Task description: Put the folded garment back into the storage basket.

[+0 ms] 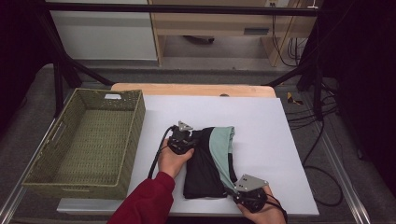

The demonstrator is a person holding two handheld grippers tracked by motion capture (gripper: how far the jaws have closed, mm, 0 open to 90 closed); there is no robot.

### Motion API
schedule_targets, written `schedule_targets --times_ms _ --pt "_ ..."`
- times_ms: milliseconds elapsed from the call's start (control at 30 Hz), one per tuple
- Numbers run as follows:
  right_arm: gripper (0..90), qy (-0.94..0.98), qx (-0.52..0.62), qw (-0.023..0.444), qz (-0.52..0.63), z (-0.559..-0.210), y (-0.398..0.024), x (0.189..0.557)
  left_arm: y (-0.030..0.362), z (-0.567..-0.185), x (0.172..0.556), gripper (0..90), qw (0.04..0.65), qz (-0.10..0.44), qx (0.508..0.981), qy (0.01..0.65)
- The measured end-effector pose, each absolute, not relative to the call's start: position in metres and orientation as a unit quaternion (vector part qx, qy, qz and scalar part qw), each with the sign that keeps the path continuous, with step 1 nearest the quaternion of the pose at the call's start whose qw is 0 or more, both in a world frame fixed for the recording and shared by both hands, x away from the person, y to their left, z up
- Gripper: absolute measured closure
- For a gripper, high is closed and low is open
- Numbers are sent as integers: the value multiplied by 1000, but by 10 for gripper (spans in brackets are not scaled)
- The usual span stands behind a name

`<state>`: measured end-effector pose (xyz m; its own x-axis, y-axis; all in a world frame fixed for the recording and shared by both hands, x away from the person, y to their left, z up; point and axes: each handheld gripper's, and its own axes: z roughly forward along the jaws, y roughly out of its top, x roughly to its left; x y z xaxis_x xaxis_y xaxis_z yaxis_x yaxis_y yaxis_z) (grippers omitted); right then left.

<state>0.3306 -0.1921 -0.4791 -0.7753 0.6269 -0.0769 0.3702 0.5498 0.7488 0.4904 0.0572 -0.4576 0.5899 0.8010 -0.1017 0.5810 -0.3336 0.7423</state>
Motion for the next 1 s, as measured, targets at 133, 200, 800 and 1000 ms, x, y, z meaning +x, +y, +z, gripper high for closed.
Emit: schedule_targets --times_ms 133,200,800,1000 --pt "801 862 290 159 383 -478 -190 330 61 -452 490 777 384 151 804 428" --pt "802 863 285 155 387 -478 -186 329 63 -449 489 780 379 157 808 423" --pt "521 838 323 146 414 -466 -209 323 63 -448 489 634 385 172 807 413" --pt "728 828 317 155 436 -459 -211 325 62 -449 489 620 381 177 808 412"
